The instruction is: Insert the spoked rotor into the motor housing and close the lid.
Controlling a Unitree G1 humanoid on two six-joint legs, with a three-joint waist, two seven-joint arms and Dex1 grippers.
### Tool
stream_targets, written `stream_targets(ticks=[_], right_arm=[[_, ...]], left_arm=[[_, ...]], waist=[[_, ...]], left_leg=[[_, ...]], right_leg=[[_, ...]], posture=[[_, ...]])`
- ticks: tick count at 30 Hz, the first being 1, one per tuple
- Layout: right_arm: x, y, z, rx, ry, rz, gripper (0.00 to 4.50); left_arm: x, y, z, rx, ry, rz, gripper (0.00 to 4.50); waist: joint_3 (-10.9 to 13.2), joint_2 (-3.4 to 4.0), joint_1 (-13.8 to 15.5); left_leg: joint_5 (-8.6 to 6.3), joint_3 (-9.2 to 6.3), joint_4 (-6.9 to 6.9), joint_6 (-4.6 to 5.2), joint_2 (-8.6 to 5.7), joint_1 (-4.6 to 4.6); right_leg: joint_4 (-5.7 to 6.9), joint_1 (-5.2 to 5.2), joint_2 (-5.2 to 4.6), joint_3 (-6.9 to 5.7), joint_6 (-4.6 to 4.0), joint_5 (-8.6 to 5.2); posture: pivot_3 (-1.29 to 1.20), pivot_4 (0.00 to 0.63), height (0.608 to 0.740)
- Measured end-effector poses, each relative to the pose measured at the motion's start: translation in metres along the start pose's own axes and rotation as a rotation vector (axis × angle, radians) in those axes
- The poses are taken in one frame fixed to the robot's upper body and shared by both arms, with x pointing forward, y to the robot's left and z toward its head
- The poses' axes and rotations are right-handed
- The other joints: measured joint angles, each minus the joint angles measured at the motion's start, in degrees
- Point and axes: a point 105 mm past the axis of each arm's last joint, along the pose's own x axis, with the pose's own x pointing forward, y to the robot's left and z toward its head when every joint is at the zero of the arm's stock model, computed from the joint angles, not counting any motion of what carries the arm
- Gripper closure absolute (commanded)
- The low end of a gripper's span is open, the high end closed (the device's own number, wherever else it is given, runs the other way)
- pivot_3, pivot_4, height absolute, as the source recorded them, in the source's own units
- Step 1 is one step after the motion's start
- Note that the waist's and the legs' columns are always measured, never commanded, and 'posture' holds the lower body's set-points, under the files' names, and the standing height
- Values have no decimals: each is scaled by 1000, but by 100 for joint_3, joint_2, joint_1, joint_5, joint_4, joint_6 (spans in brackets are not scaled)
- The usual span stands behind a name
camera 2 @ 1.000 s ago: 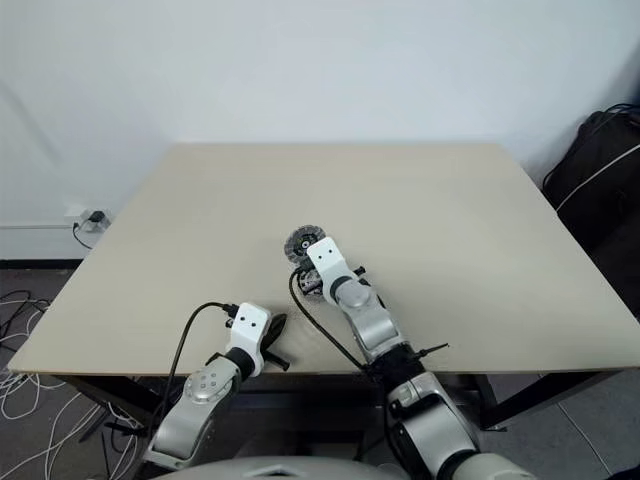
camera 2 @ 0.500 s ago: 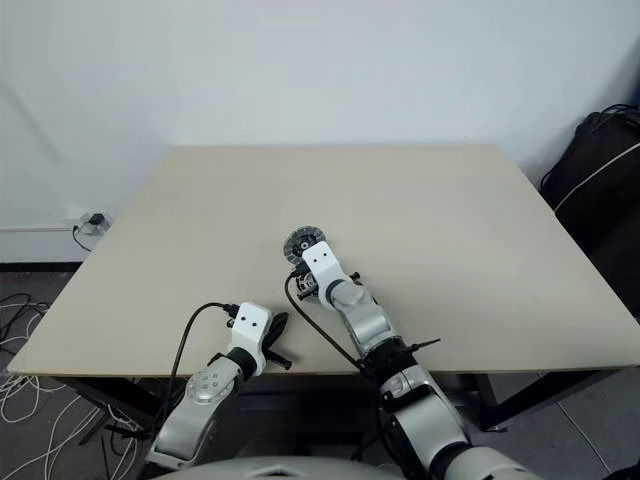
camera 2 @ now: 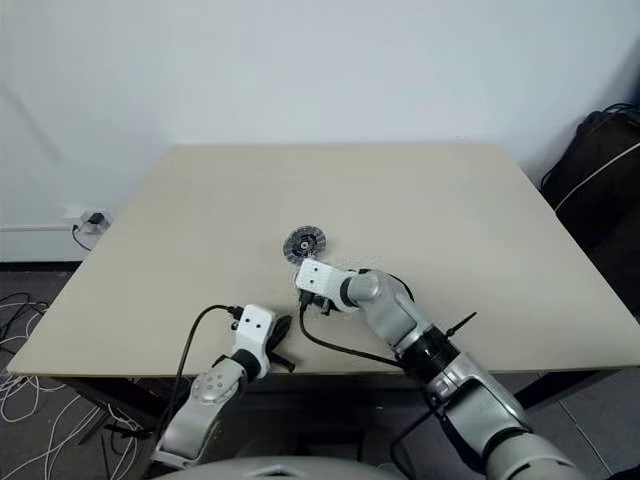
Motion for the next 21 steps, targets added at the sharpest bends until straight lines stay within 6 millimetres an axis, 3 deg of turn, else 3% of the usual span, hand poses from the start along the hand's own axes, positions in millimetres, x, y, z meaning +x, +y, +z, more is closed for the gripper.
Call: stream_targets(ticks=[7, 21], right_arm=[[-1, -3, 2, -110, 48, 78, 2406], [11, -6, -9, -130, 105, 137, 2406]], left_arm=[[2, -2, -2, -12, -5, 2, 4500], [2, 0, 1, -18, -33, 30, 4500]], waist=[[6, -10, 7], [8, -12, 9]], left_leg=[[-1, -1, 0, -2, 0, -2], [-14, -2, 0, -25, -1, -3]], right_leg=[[-1, -2, 0, 0, 0, 0], [1, -3, -1, 0, -1, 1]], posture=[[0, 0, 740], [0, 0, 740]])
